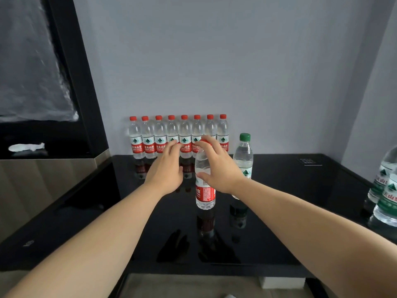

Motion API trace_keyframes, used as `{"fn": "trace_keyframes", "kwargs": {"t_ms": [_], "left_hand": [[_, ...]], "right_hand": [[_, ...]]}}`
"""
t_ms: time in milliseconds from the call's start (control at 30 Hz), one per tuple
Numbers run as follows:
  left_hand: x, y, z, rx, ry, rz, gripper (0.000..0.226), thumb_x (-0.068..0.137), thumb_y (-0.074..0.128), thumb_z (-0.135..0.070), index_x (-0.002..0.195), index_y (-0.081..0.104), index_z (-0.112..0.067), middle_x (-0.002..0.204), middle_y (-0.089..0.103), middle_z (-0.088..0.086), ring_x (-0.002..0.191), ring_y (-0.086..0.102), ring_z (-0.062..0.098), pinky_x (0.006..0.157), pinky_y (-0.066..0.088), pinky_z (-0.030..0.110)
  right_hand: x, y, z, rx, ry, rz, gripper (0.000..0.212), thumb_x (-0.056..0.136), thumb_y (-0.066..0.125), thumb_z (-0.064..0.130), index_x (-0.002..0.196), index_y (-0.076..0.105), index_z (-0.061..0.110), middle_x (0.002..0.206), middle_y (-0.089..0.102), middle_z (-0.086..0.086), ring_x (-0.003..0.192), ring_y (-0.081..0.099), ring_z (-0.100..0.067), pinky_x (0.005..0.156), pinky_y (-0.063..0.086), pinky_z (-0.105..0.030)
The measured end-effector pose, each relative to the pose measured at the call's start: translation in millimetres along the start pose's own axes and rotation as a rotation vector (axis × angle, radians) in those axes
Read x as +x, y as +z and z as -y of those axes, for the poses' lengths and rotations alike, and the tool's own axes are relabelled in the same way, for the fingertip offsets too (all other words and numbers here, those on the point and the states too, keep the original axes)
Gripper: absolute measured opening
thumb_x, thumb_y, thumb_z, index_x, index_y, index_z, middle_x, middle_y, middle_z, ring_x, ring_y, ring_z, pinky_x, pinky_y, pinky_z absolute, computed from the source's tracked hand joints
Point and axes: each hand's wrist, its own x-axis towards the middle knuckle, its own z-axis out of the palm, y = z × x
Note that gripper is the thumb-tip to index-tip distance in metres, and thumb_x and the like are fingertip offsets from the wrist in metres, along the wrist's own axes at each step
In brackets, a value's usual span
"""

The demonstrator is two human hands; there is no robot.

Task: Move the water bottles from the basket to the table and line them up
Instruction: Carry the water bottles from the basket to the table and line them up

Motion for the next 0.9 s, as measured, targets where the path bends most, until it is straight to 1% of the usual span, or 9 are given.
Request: {"fn": "trace_keyframes", "kwargs": {"t_ms": [100,167,233,333,467,533,600,733,900], "left_hand": [[1,2,-10,-0.033,0.032,-0.057,0.071,0.091,0.068,-0.006,0.153,0.033,-0.014,0.162,0.027,0.003,0.132,0.053,0.027,0.102,0.05,0.038],[1,1,-18,-0.122,0.063,-0.081,0.064,0.095,0.063,-0.007,0.152,0.034,-0.013,0.161,0.031,0.003,0.139,0.046,0.026,0.108,0.046,0.039],[2,-1,-24,-0.198,0.126,-0.098,0.057,0.1,0.058,-0.012,0.152,0.034,-0.013,0.161,0.03,0.002,0.139,0.047,0.024,0.11,0.046,0.04],[2,1,-32,-0.209,0.236,-0.092,0.058,0.102,0.056,-0.022,0.154,0.03,-0.018,0.166,0.019,-0.002,0.123,0.058,0.023,0.098,0.054,0.037],[5,8,-44,-0.192,0.263,-0.042,0.064,0.102,0.056,-0.023,0.157,0.023,-0.021,0.17,0.005,-0.007,0.123,0.058,0.019,0.091,0.055,0.032],[5,13,-48,-0.176,0.28,-0.017,0.067,0.1,0.057,-0.018,0.157,0.021,-0.021,0.169,0.005,-0.008,0.108,0.064,0.02,0.086,0.057,0.036],[5,18,-50,-0.168,0.287,-0.015,0.069,0.098,0.058,-0.014,0.156,0.022,-0.022,0.167,0.007,-0.008,0.103,0.064,0.02,0.082,0.059,0.04],[6,22,-52,-0.135,0.313,-0.073,0.07,0.095,0.067,-0.019,0.153,0.028,-0.021,0.165,0.017,-0.002,0.136,0.049,0.024,0.103,0.053,0.04],[15,27,-65,-0.13,0.259,-0.101,0.065,0.089,0.076,-0.022,0.143,0.039,-0.017,0.152,0.031,0.003,0.107,0.061,0.02,0.09,0.057,0.041]], "right_hand": [[-5,-7,0,-0.08,0.0,-0.042,0.087,0.087,0.079,0.039,0.155,0.025,0.035,0.168,0.014,0.011,0.149,0.03,-0.029,0.108,0.049,-0.044],[-12,-17,-3,-0.127,0.002,-0.184,0.072,0.093,0.071,0.044,0.153,0.035,0.029,0.167,0.022,0.007,0.149,0.032,-0.025,0.106,0.043,-0.038],[-18,-27,-13,-0.172,0.038,-0.325,0.058,0.096,0.066,0.039,0.147,0.044,0.023,0.164,0.031,0.002,0.146,0.038,-0.025,0.112,0.04,-0.043],[-25,-38,-35,-0.236,0.164,-0.357,0.056,0.092,0.067,0.024,0.144,0.045,0.021,0.162,0.034,-0.003,0.144,0.039,-0.03,0.115,0.039,-0.055],[-27,-45,-58,-0.237,0.3,-0.252,0.063,0.094,0.066,0.024,0.15,0.036,0.023,0.169,0.019,-0.003,0.151,0.026,-0.033,0.117,0.034,-0.055],[-25,-47,-66,-0.179,0.329,-0.186,0.067,0.096,0.065,0.026,0.154,0.031,0.026,0.17,0.015,0.0,0.153,0.022,-0.032,0.118,0.037,-0.054],[-23,-48,-72,-0.132,0.345,-0.146,0.07,0.097,0.066,0.027,0.155,0.028,0.028,0.17,0.015,0.004,0.153,0.026,-0.03,0.115,0.042,-0.051],[-23,-45,-75,-0.094,0.316,-0.16,0.067,0.096,0.068,0.024,0.152,0.031,0.026,0.165,0.025,0.006,0.13,0.055,-0.029,0.095,0.057,-0.043],[-21,-41,-73,-0.116,0.278,-0.151,0.074,0.097,0.064,0.015,0.157,0.024,0.025,0.169,0.016,0.004,0.124,0.061,-0.031,0.087,0.059,-0.042]]}}
